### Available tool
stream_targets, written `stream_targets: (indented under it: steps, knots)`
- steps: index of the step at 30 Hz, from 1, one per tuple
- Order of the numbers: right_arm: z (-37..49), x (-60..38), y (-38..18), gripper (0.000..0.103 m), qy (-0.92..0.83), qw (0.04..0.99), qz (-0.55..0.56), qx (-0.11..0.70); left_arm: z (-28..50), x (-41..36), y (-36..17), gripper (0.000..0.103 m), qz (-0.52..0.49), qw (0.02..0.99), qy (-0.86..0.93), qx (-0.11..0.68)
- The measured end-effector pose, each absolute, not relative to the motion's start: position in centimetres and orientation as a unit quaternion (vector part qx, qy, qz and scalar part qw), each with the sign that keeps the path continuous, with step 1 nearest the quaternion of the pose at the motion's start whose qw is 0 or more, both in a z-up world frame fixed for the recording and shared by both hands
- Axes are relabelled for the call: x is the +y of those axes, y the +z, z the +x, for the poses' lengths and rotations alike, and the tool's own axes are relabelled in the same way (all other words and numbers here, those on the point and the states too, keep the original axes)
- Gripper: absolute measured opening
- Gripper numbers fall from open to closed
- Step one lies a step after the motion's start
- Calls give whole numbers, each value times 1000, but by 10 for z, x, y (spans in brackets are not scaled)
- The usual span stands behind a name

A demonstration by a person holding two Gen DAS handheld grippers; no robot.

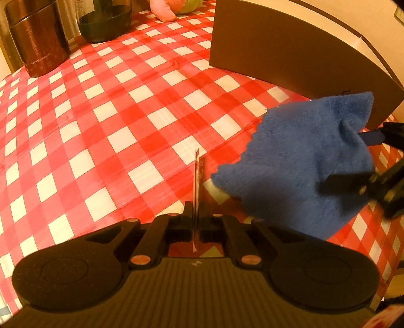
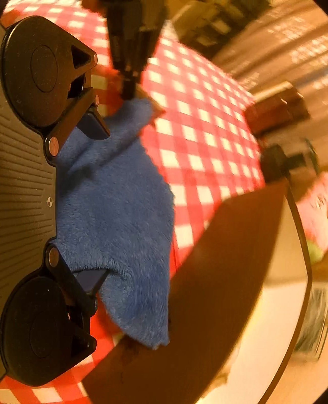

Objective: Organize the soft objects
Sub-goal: 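Close the right tool on the blue towel and lift it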

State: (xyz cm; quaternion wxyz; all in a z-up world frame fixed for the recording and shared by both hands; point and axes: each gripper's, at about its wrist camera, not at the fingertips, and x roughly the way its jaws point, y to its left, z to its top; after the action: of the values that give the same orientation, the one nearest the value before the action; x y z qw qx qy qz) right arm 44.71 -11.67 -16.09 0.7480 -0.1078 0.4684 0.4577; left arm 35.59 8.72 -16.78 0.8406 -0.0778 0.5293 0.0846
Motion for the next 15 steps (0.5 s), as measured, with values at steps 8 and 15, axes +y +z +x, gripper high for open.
stream_targets:
  steps: [8, 15]
  knots:
    - [404, -83, -186, 103, 441, 756, -229, 426, 351, 92, -168, 4, -87, 839, 94, 529]
    - [404, -89, -185, 71, 420, 774, -226, 417, 346, 95, -168, 4, -89, 839, 100, 527]
